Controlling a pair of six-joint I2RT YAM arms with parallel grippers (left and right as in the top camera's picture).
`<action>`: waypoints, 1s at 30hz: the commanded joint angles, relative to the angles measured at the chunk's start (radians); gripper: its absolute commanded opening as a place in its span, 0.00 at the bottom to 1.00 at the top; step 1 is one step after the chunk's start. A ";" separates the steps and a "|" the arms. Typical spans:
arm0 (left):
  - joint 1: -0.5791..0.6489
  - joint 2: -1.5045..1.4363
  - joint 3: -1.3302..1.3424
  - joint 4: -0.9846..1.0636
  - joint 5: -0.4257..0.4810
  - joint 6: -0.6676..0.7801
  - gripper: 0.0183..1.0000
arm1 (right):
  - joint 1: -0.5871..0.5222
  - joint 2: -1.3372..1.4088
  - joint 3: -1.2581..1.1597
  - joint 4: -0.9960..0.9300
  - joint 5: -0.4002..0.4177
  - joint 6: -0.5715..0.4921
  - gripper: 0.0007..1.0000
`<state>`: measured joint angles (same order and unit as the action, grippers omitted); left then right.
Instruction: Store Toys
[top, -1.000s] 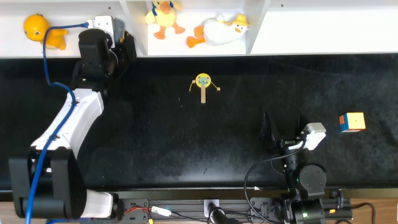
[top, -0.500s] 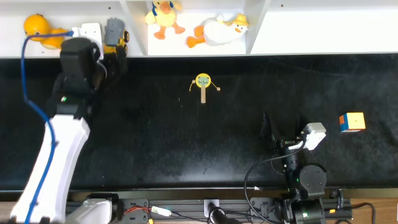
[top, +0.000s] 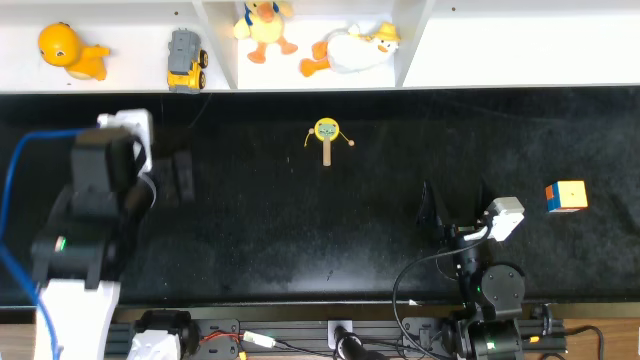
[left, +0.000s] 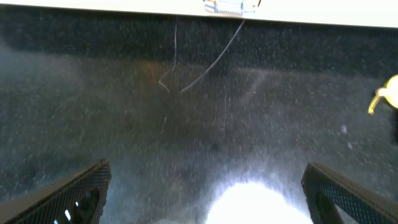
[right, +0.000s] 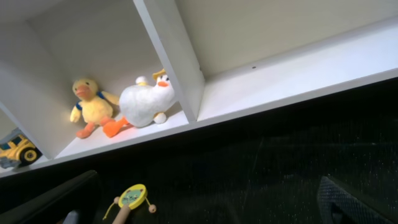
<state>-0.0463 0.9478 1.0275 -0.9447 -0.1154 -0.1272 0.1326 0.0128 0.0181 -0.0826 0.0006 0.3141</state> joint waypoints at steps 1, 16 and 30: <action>-0.008 -0.132 0.013 -0.053 0.019 -0.021 1.00 | 0.005 -0.009 -0.014 0.006 0.004 0.004 1.00; -0.008 -0.225 0.013 -0.273 0.039 -0.020 1.00 | 0.005 -0.009 -0.014 0.005 0.004 0.004 0.99; -0.021 -0.349 0.007 -0.254 0.078 -0.021 1.00 | 0.005 -0.009 -0.014 0.005 0.004 0.004 1.00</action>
<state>-0.0628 0.6643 1.0279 -1.2114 -0.0792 -0.1303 0.1326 0.0128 0.0181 -0.0818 0.0006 0.3141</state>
